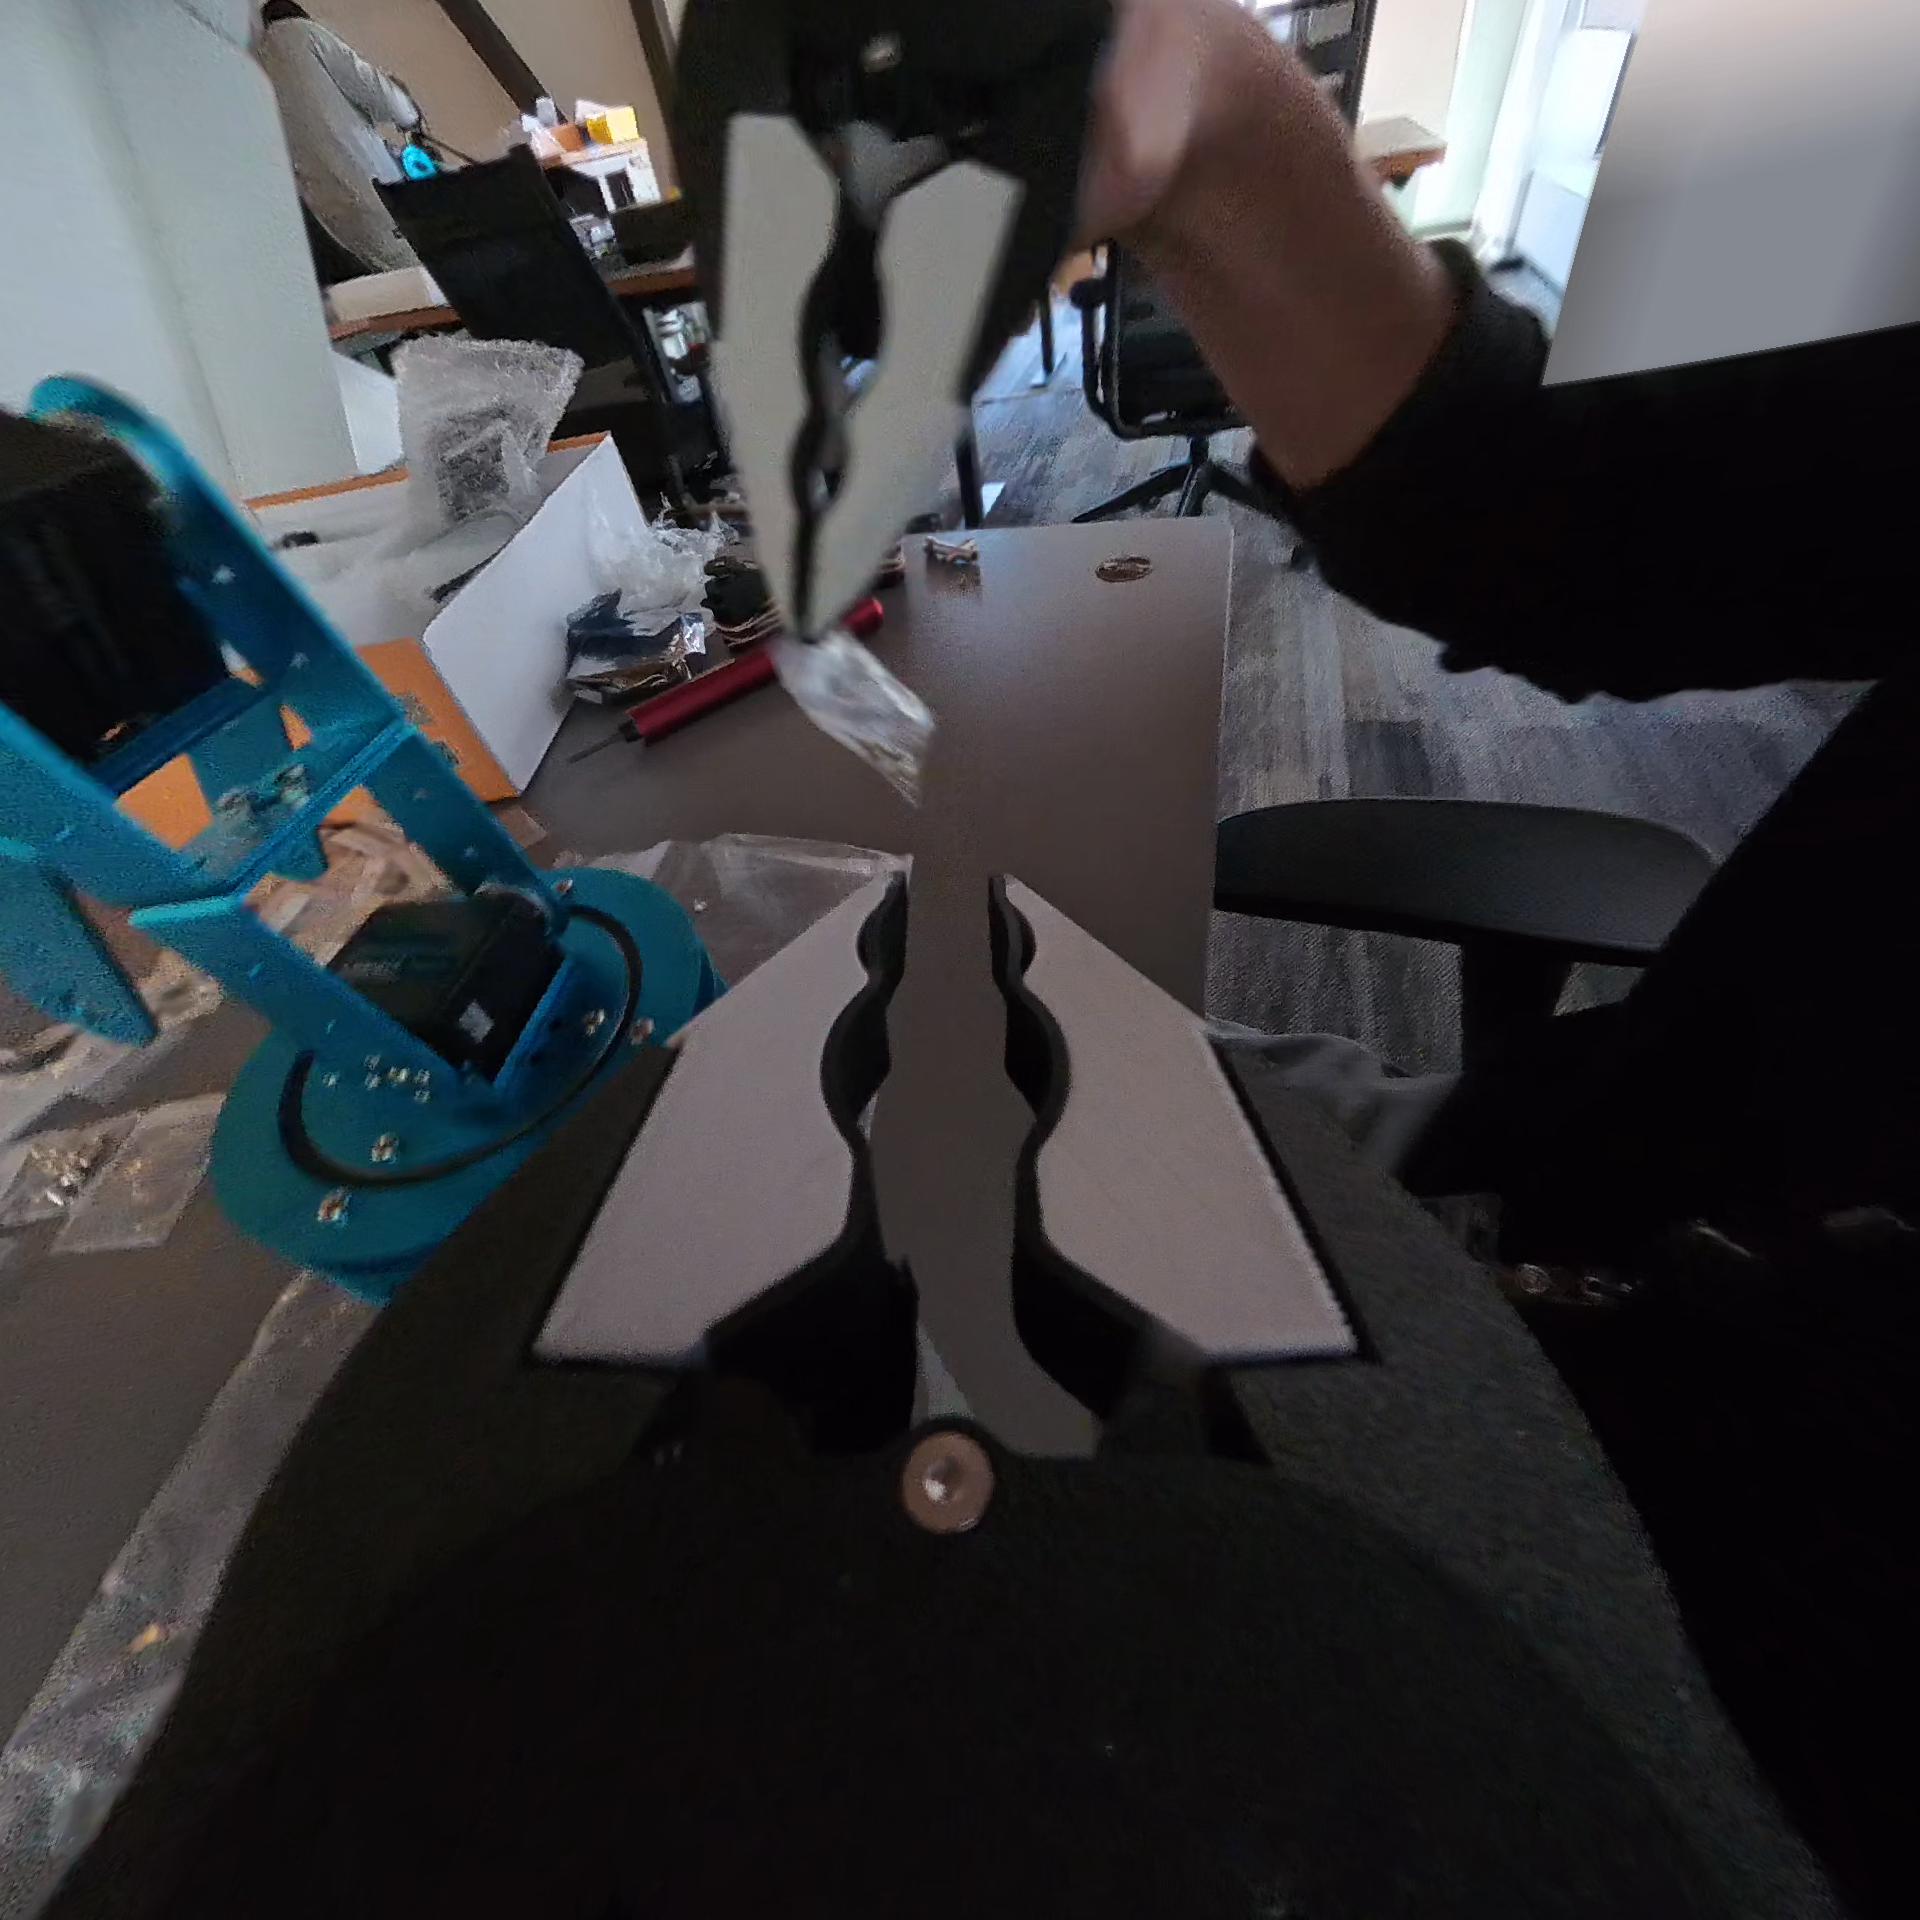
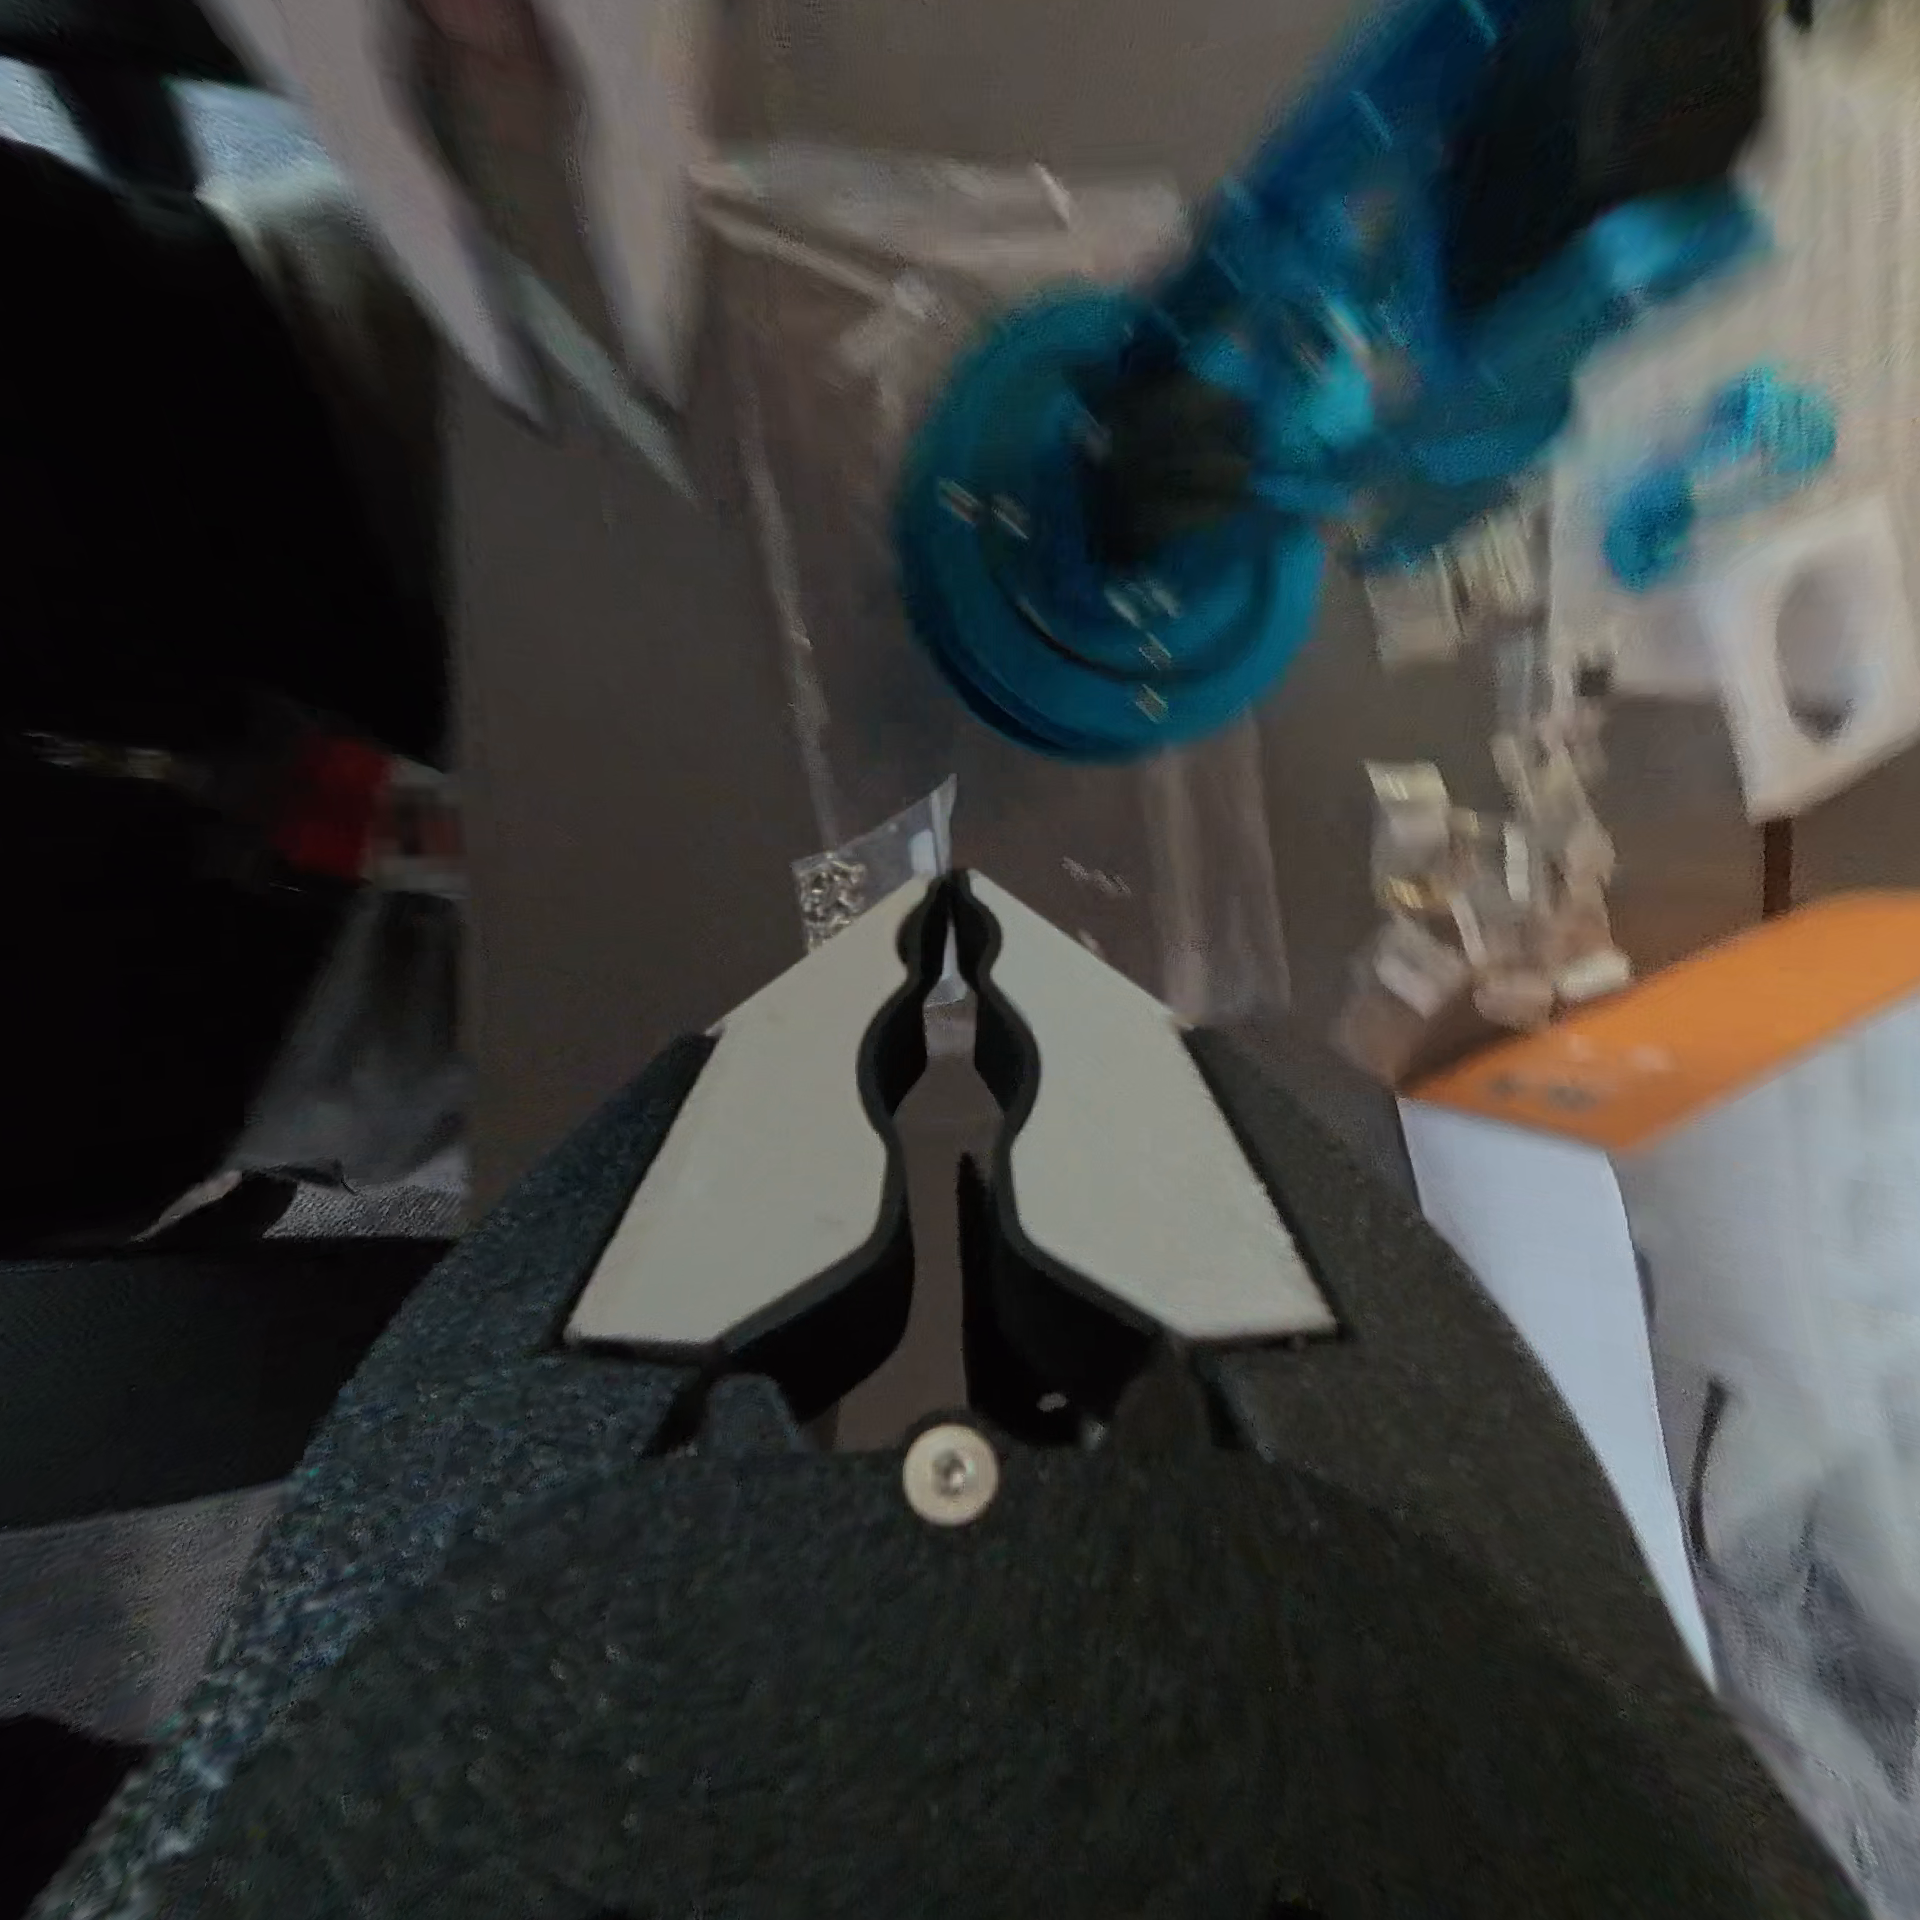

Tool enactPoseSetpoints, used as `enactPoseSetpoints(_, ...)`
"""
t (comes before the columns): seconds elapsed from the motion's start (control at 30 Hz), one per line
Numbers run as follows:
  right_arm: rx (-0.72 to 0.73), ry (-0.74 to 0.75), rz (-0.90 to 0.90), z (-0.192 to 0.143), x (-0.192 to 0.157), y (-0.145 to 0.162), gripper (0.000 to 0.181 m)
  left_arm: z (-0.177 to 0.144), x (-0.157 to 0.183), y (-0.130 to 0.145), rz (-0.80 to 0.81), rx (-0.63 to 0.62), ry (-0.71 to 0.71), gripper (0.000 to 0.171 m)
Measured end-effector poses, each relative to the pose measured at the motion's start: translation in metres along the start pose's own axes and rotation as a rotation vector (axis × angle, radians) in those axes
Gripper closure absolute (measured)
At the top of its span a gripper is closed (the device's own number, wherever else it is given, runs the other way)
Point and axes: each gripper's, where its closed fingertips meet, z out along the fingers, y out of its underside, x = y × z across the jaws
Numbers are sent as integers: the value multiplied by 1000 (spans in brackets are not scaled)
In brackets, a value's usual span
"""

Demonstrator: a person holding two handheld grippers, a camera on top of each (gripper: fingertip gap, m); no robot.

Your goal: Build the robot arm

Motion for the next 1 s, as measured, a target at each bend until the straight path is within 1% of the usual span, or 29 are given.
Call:
enactPoseSetpoints(0.03, -54, 15, 62, 4, 26, 13, 181, -8, -1, 1, -26, 13, 11, 157)
enactPoseSetpoints(0.1, -137, 87, 141, 22, 86, 32, 181, -25, -3, 2, -70, 44, 19, 157)
enactPoseSetpoints(0.13, -139, 109, 160, 37, 113, 33, 181, -32, -6, 5, -86, 52, 12, 157)
enactPoseSetpoints(0.17, -123, 163, 170, 52, 144, 30, 181, -38, -8, 8, -96, 50, -2, 157)
enactPoseSetpoints(0.2, -93, 241, 180, 65, 176, 25, 181, -43, -12, 10, -98, 49, -26, 157)
enactPoseSetpoints(0.23, -58, 276, 184, 79, 199, 18, 181, -48, -15, 11, -99, 53, -47, 158)
enactPoseSetpoints(0.27, -42, 258, 173, 97, 209, 15, 181, -53, -17, 12, -104, 60, -59, 158)
enactPoseSetpoints(0.33, -100, 262, 170, 132, 223, 26, 181, -61, -18, 12, -124, 73, -72, 158)
enactPoseSetpoints(0.37, -128, 216, 189, 149, 217, 33, 181, -64, -18, 13, -133, 77, -77, 158)
enactPoseSetpoints(0.4, -141, 159, 221, 164, 208, 38, 181, -66, -16, 16, -142, 67, -70, 163)
enactPoseSetpoints(0.43, -153, 133, 261, 173, 202, 45, 181, -67, -13, 22, -148, 40, -58, 167)
enactPoseSetpoints(0.5, -139, 68, 342, 182, 190, 54, 175, -70, -8, 29, -137, 18, -62, 167)
enactPoseSetpoints(0.53, -95, 43, 379, 179, 185, 52, 171, -71, -6, 31, -139, 20, -61, 166)
enactPoseSetpoints(0.57, -47, 12, 413, 171, 180, 49, 165, -72, -4, 32, -153, 22, -56, 165)
enactPoseSetpoints(0.63, 23, -19, 469, 147, 173, 45, 161, -76, -5, 34, -186, 35, -70, 160)
enactPoseSetpoints(0.7, 89, 15, 495, 114, 168, 44, 155, -82, -11, 35, -211, 48, -115, 155)
enactPoseSetpoints(0.77, 161, 76, 501, 77, 156, 43, 154, -92, -22, 34, -243, 74, -183, 152)
enactPoseSetpoints(0.87, 290, 157, 531, 29, 116, 40, 152, -109, -44, 40, -338, 104, -318, 150)
enactPoseSetpoints(0.93, 378, 208, 580, 15, 86, 43, 153, -120, -56, 48, -416, 119, -398, 149)
enactPoseSetpoints(1.0, 460, 247, 650, 17, 61, 47, 154, -125, -64, 56, -481, 132, -438, 147)
